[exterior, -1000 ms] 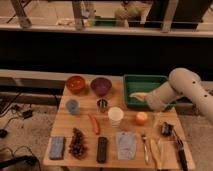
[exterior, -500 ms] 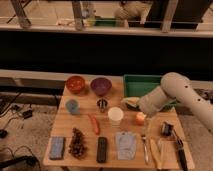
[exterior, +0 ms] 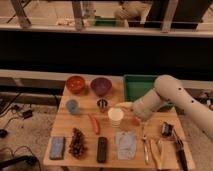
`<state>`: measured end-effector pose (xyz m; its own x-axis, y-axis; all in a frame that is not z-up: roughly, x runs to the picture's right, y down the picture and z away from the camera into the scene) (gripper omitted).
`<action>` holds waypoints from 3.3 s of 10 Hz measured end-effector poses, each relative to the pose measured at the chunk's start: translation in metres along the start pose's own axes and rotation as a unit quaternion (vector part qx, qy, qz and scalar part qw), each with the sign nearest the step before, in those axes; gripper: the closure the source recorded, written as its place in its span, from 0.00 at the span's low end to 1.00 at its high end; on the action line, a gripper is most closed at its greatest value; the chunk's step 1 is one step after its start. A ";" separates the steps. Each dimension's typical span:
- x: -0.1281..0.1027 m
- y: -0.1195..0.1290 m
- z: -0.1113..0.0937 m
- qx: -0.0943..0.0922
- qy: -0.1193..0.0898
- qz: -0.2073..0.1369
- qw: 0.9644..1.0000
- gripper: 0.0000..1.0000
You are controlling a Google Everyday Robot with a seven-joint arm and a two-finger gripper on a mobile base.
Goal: Place pepper in table surface
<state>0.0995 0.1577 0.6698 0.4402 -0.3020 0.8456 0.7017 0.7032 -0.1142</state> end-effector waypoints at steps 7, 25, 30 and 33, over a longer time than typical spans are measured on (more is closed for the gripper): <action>-0.036 -0.036 0.045 -0.007 -0.022 -0.015 1.000 0.00; -0.015 -0.105 0.126 -0.033 -0.026 0.007 0.999 0.00; -0.017 -0.106 0.132 -0.015 -0.084 -0.004 0.996 0.00; -0.017 -0.106 0.132 -0.015 -0.085 -0.004 0.996 0.00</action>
<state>-0.0562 0.1732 0.7359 0.3345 -0.1930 0.9224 0.7222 0.6813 -0.1193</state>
